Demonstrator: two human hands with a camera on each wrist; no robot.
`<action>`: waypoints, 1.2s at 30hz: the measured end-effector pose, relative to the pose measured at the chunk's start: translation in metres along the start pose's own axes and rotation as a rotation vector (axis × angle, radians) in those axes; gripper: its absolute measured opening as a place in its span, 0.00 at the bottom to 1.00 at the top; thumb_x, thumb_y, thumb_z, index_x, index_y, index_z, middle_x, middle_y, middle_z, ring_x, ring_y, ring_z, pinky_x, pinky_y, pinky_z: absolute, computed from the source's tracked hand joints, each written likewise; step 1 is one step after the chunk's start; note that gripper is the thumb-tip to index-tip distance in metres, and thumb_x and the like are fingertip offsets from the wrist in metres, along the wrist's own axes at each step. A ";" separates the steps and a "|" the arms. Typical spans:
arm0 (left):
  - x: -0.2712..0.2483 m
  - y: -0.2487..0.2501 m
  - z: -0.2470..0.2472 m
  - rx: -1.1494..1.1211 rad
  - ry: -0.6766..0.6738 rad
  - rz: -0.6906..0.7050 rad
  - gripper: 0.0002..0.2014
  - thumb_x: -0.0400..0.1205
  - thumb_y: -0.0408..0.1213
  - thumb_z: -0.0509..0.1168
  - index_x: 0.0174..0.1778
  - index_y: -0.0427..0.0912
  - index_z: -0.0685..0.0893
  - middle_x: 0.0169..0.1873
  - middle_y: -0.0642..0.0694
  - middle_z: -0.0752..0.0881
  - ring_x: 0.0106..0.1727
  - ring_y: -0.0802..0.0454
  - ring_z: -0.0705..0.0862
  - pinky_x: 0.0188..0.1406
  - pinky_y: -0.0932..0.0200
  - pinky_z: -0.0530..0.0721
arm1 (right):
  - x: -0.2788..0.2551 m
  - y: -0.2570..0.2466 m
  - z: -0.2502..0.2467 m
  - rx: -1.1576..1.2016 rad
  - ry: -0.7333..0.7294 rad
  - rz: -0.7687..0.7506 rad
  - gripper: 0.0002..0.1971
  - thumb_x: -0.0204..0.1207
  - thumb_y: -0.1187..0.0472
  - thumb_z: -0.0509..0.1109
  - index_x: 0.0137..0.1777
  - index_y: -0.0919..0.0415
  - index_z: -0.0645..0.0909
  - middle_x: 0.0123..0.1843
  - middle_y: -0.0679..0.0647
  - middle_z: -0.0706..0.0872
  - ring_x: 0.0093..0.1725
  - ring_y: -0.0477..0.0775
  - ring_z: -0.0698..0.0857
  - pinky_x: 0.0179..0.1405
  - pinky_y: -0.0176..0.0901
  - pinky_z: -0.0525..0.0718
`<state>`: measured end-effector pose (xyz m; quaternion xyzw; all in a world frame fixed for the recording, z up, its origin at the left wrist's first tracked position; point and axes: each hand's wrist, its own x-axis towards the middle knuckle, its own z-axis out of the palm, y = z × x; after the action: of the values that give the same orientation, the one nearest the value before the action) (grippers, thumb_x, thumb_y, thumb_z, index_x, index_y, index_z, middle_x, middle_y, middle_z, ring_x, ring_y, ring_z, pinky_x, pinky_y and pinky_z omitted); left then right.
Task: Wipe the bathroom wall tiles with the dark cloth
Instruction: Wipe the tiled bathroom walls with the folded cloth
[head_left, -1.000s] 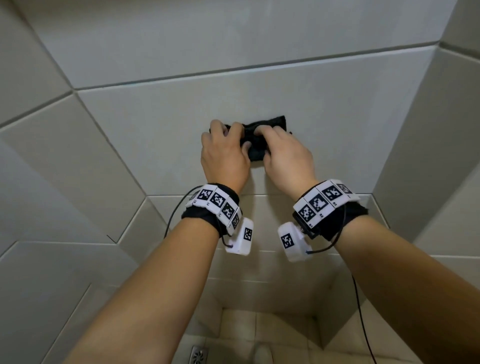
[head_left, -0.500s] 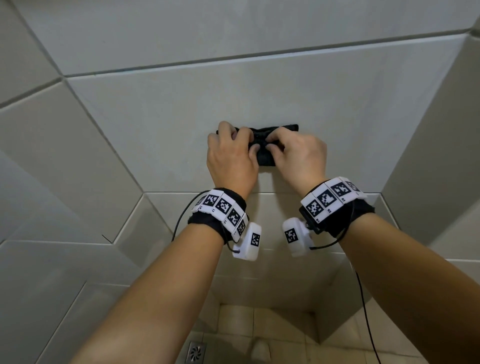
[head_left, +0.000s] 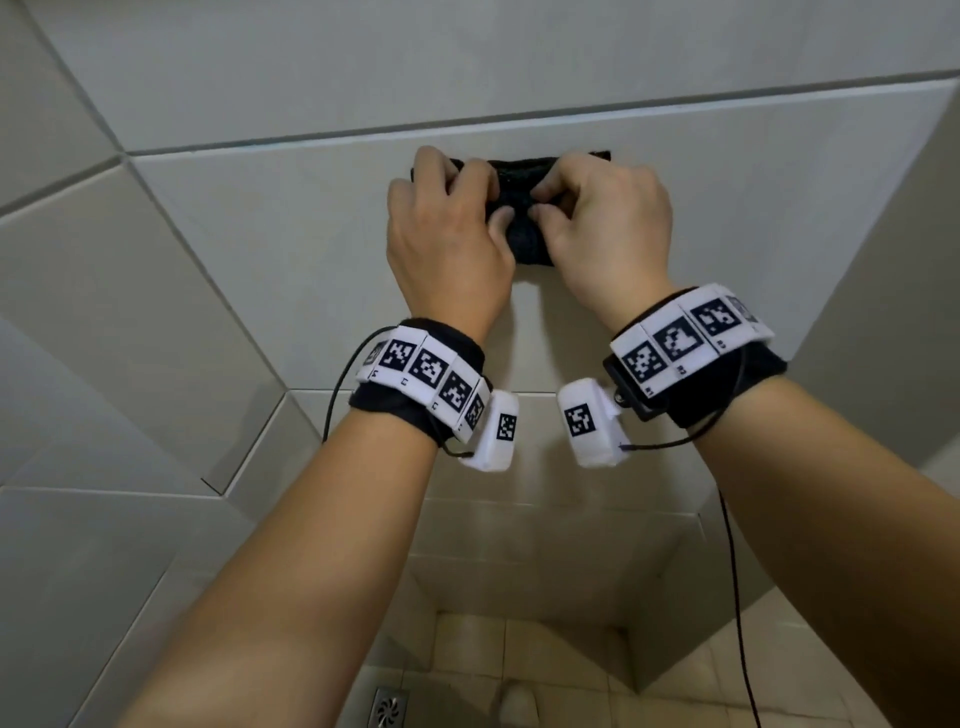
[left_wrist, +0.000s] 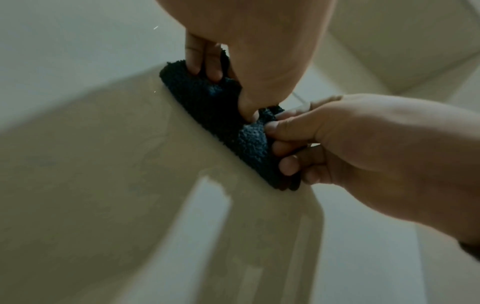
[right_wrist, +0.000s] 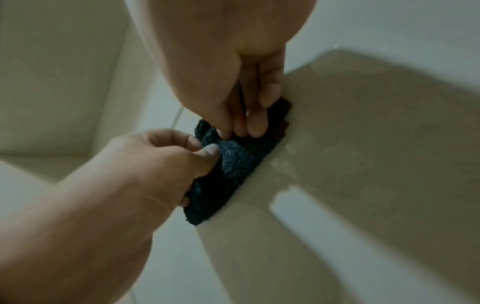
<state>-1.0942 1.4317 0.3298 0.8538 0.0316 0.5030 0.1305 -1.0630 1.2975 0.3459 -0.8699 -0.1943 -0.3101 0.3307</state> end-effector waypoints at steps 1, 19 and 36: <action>-0.005 -0.003 0.003 0.005 -0.007 -0.005 0.08 0.73 0.41 0.73 0.45 0.44 0.84 0.49 0.43 0.81 0.45 0.42 0.77 0.36 0.51 0.76 | -0.005 0.003 0.006 0.000 -0.007 0.005 0.07 0.76 0.53 0.71 0.52 0.51 0.87 0.46 0.50 0.90 0.50 0.60 0.86 0.48 0.52 0.82; -0.074 -0.041 0.020 -0.058 -0.173 -0.083 0.07 0.74 0.40 0.76 0.41 0.45 0.84 0.45 0.45 0.79 0.43 0.42 0.77 0.34 0.51 0.77 | -0.053 0.014 0.046 -0.136 -0.227 0.043 0.07 0.77 0.53 0.71 0.51 0.49 0.88 0.46 0.50 0.91 0.51 0.60 0.87 0.41 0.46 0.76; 0.021 0.018 -0.006 -0.054 0.001 0.030 0.08 0.73 0.41 0.74 0.43 0.44 0.83 0.49 0.43 0.81 0.45 0.41 0.78 0.40 0.50 0.77 | 0.015 -0.004 -0.032 0.011 0.051 0.064 0.08 0.72 0.50 0.74 0.50 0.46 0.90 0.46 0.45 0.91 0.51 0.53 0.87 0.48 0.43 0.80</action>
<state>-1.0911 1.4189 0.3549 0.8501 0.0051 0.5060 0.1457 -1.0681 1.2800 0.3767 -0.8656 -0.1597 -0.3205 0.3500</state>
